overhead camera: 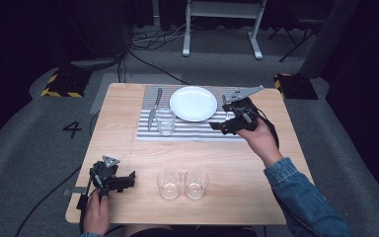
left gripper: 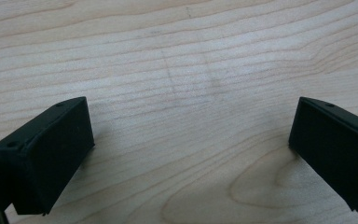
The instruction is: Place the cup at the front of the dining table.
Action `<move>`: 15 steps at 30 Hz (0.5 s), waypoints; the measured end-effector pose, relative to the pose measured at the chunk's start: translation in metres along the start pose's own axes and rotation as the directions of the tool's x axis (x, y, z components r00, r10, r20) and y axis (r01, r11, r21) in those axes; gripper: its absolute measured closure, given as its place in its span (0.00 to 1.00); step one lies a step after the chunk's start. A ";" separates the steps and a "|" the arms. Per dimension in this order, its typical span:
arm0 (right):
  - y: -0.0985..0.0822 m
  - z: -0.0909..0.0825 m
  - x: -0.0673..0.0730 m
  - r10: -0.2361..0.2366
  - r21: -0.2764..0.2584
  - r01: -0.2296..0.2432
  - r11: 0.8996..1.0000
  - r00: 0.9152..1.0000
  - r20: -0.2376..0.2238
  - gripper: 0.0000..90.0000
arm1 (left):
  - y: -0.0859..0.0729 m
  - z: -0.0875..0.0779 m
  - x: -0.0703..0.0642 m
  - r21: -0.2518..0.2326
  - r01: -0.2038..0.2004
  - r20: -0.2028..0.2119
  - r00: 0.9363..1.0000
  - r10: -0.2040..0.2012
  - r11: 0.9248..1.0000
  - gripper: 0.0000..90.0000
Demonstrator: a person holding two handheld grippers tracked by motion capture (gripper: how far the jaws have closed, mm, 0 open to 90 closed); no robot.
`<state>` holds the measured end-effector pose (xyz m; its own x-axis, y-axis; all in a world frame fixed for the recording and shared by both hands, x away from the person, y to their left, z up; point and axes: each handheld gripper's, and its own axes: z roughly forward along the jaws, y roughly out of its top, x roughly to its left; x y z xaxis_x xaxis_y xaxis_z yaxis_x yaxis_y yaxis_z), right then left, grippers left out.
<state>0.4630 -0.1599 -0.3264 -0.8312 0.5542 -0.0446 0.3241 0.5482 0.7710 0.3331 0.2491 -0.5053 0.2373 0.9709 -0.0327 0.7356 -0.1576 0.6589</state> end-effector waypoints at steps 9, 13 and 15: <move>-0.020 -0.040 -0.002 0.007 0.017 -0.007 1.000 1.000 0.018 0.17 | 0.000 0.000 0.000 0.000 0.000 0.000 1.000 0.000 1.000 0.00; -0.032 -0.055 -0.005 0.022 0.024 -0.023 0.999 0.999 0.034 0.17 | 0.000 0.000 0.000 0.000 0.000 0.001 1.000 0.000 1.000 0.00; -0.041 -0.062 -0.007 0.036 0.025 -0.037 0.999 0.999 0.036 0.17 | 0.000 0.000 0.000 0.000 0.001 0.001 1.000 -0.001 1.000 0.00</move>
<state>0.4274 -0.2245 -0.3182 -0.8021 0.5959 -0.0402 0.3653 0.5428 0.7562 0.3331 0.2491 -0.5054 0.2374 0.9708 -0.0337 0.7356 -0.1570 0.6590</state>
